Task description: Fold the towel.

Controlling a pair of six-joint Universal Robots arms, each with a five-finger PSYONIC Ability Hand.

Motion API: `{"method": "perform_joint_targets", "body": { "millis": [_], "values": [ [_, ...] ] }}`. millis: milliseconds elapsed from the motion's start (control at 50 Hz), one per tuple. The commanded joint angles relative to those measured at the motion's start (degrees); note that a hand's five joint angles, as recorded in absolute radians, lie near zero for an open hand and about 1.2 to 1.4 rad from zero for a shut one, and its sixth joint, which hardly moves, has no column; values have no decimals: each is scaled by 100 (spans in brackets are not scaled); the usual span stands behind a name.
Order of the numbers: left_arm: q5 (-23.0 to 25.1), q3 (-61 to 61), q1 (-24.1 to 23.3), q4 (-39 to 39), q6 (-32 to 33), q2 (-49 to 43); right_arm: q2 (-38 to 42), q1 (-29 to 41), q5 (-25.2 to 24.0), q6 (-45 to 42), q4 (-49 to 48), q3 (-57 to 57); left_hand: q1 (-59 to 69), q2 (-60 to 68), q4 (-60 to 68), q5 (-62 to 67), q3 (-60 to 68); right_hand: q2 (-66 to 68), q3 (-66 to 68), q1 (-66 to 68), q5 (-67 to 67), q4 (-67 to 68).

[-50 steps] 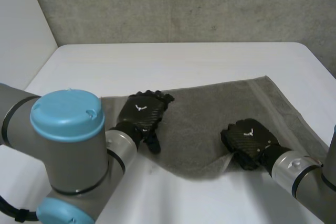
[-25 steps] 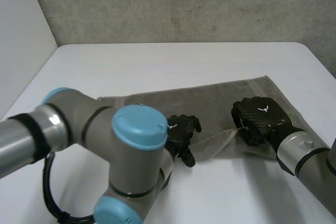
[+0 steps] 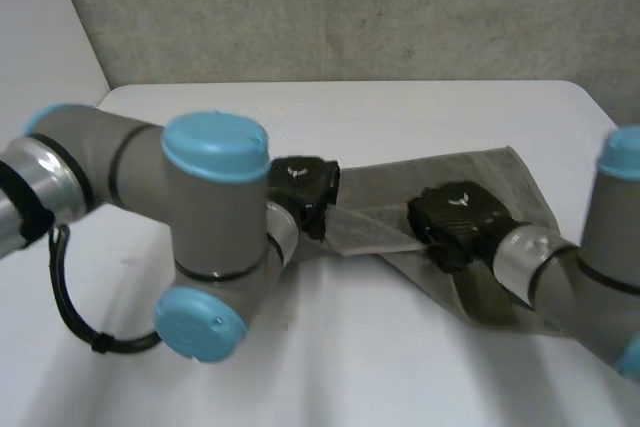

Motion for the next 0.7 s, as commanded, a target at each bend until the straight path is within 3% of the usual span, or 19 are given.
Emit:
{"method": "perform_joint_targets", "body": {
  "millis": [20,80,120,180,240,400,440,540,600,700],
  "values": [
    [607,877,334,-78,1447,-36,511,264,154,-69,-170,-2097,1334,1045,1039,1139,1065,1278,1218,2451,1408,1171],
    [730,1510,448,10,1596,-45,476,273,287,11,-568,-2363,1334,1045,1039,1139,1065,1278,1218,2451,1408,1171],
    [748,2140,597,254,1596,25,311,308,706,325,-1547,-2556,1334,1045,1039,1139,1065,1278,1218,2451,1408,1171],
    [800,2467,729,579,1587,156,38,335,954,660,-2314,-2531,1334,1045,1039,1139,1065,1278,1218,2451,1408,1171],
    [844,2477,765,704,1587,351,-60,388,928,723,-2370,-2469,1334,1045,1039,1139,1065,1278,1218,2451,1408,1171],
    [1416,1247,1019,203,1596,913,-112,625,260,705,-1025,-2047,1334,1045,1039,1139,1065,1278,1218,2451,1408,1171],
    [1547,459,1177,-505,1649,1010,-25,695,16,574,-168,-1907,1334,1045,1039,1139,1065,1278,1218,2451,1408,1171],
    [1548,-281,1257,-1657,1675,966,369,713,-39,188,906,-1836,1334,1045,1039,1139,1065,1278,1218,2451,1408,1171],
    [1521,-405,1353,-2203,1675,922,599,730,-21,-102,1294,-1897,1334,1045,1039,1139,1065,1278,1218,2451,1408,1171],
    [1521,-152,1564,-2364,1675,659,827,730,14,-78,1060,-1994,1334,1045,1039,1139,1065,1278,1218,2451,1408,1171]
  ]
}}
